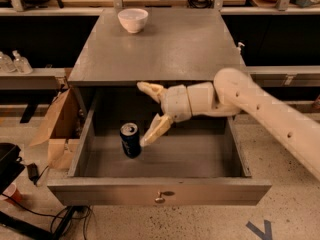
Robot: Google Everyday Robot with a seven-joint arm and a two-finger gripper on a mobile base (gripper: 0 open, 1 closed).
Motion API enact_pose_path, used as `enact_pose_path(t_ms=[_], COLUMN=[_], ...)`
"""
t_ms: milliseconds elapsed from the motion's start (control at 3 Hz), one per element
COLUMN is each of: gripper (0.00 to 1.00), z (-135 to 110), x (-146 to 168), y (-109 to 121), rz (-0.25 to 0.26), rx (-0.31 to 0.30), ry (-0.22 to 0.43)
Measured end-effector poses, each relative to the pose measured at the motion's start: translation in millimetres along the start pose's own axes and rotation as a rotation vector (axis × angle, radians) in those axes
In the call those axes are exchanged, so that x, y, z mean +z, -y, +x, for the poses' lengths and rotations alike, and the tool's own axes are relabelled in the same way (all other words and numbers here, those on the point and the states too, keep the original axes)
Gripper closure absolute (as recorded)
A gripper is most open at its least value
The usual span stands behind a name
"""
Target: Place pepsi can into top drawer
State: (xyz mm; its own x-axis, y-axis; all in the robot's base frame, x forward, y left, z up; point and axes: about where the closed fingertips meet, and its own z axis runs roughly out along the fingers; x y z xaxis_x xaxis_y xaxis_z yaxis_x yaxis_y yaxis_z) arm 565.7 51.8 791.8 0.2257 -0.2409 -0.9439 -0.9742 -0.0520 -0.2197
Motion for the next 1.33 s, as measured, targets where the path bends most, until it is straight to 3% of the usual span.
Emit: enact_pose_path(t_ms=[333, 667, 1000, 1333], gripper=[0.00, 0.00, 0.00, 0.00], z=[-55.7, -95.8, -124.1, -142.9], x=[-44.0, -80.8, -114.3, -138.6], y=[51.7, 88.7, 122.5, 138.3], rz=[0.060, 0.165, 0.364, 0.540], rx=[-0.036, -0.062, -0.090, -0.098], ry=[-0.094, -0.155, -0.195, -0.236])
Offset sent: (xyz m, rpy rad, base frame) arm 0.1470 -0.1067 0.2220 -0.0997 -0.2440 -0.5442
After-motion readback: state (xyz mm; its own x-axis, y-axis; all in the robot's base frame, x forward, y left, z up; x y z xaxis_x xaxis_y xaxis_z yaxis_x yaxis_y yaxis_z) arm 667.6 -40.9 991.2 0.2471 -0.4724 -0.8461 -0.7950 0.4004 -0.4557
